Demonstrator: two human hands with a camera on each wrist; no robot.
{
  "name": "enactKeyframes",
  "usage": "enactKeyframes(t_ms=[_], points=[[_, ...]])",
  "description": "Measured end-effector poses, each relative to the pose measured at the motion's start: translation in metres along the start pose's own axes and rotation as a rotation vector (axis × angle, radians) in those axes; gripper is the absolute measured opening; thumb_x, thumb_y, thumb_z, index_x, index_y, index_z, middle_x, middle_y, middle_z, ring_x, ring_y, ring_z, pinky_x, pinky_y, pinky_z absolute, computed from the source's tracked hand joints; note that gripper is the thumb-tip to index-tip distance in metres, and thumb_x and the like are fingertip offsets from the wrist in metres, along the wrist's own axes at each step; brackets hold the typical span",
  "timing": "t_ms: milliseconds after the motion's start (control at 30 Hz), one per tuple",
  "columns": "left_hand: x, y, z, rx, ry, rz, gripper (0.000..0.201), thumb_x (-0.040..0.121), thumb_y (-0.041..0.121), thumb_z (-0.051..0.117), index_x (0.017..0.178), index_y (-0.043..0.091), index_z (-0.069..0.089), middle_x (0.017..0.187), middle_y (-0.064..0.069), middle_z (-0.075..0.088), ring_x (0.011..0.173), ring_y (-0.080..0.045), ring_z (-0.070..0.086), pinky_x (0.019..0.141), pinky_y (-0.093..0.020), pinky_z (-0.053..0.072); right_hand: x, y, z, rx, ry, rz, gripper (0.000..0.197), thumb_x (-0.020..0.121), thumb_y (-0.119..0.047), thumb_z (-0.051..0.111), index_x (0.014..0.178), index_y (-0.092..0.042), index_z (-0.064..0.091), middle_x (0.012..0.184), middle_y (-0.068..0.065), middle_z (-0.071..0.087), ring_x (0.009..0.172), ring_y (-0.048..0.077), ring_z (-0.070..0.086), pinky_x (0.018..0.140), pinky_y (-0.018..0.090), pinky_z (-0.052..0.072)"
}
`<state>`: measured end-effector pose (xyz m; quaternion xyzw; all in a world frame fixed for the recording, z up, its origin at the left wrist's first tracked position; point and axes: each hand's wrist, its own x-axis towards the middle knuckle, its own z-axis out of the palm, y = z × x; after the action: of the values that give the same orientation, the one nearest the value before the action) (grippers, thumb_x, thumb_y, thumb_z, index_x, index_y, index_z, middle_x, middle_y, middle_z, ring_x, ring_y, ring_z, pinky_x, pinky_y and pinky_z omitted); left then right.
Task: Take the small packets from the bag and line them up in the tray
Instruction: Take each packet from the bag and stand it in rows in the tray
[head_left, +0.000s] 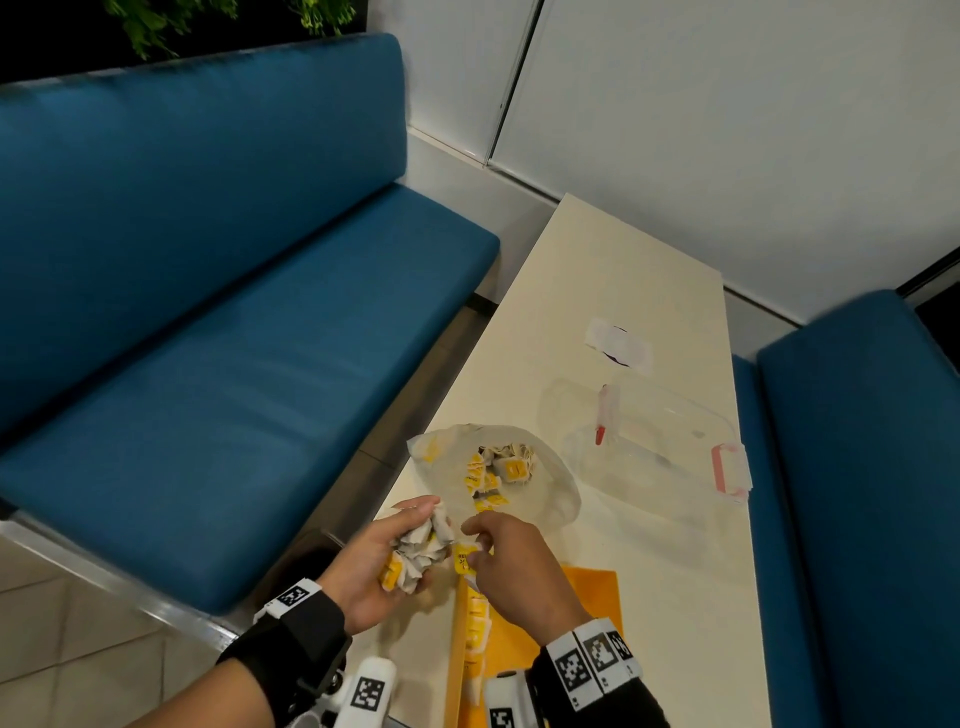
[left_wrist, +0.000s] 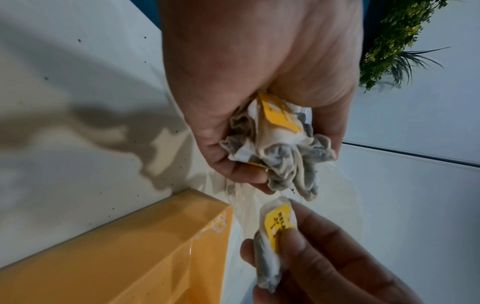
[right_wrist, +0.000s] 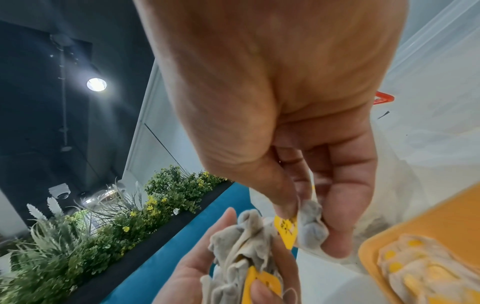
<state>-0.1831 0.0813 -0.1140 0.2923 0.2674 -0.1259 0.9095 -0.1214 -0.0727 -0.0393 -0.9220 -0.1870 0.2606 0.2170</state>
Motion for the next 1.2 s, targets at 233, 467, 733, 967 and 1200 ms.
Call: enactKeyframes(t_ms=[233, 467, 733, 967, 1200], points=[[-0.003, 0.005, -0.008, -0.038, 0.022, 0.017, 0.028, 0.085, 0.025, 0.073, 0.113, 0.022, 0.07, 0.098, -0.008, 0.071, 0.088, -0.027, 0.067, 0.06, -0.03, 0.047, -0.005, 0.01, 0.0, 0.014, 0.078, -0.008, 0.018, 0.092, -0.012, 0.059, 0.086, -0.029, 0.062, 0.096, -0.007, 0.065, 0.085, 0.01, 0.061, 0.072, 0.022, 0.05], [-0.009, 0.006, -0.017, -0.029, 0.022, 0.021, 0.02, 0.087, 0.026, 0.071, 0.106, 0.022, 0.07, 0.094, -0.005, 0.07, 0.087, -0.024, 0.065, 0.059, -0.029, 0.048, -0.017, 0.018, -0.012, 0.141, 0.096, -0.061, 0.014, 0.087, -0.015, 0.068, 0.082, -0.028, 0.068, 0.086, -0.01, 0.065, 0.078, 0.003, 0.062, 0.069, 0.016, 0.05], [-0.011, 0.002, -0.021, 0.036, 0.042, 0.007, 0.025, 0.087, 0.026, 0.073, 0.111, 0.022, 0.069, 0.102, -0.009, 0.069, 0.09, -0.026, 0.067, 0.063, -0.031, 0.048, -0.034, 0.051, -0.004, 0.37, -0.006, 0.108, 0.011, 0.094, -0.006, 0.052, 0.088, -0.015, 0.052, 0.081, 0.009, 0.07, 0.069, 0.017, 0.074, 0.057, 0.035, 0.048], [-0.012, -0.015, -0.009, 0.143, 0.025, -0.036, 0.028, 0.089, 0.025, 0.071, 0.116, 0.019, 0.068, 0.093, -0.007, 0.07, 0.077, -0.022, 0.068, 0.064, -0.03, 0.048, -0.046, 0.077, 0.018, 0.446, -0.023, 0.147, 0.007, 0.095, -0.003, 0.055, 0.092, -0.01, 0.055, 0.072, 0.013, 0.073, 0.071, 0.022, 0.073, 0.06, 0.033, 0.055], [-0.012, -0.028, -0.001, 0.211, 0.006, -0.07, 0.027, 0.092, 0.027, 0.069, 0.117, 0.021, 0.068, 0.092, -0.005, 0.072, 0.074, -0.019, 0.066, 0.063, -0.029, 0.049, -0.058, 0.089, 0.037, 0.364, -0.132, 0.19, 0.005, 0.096, -0.01, 0.056, 0.096, -0.015, 0.055, 0.07, 0.009, 0.074, 0.067, 0.022, 0.072, 0.059, 0.032, 0.051]])
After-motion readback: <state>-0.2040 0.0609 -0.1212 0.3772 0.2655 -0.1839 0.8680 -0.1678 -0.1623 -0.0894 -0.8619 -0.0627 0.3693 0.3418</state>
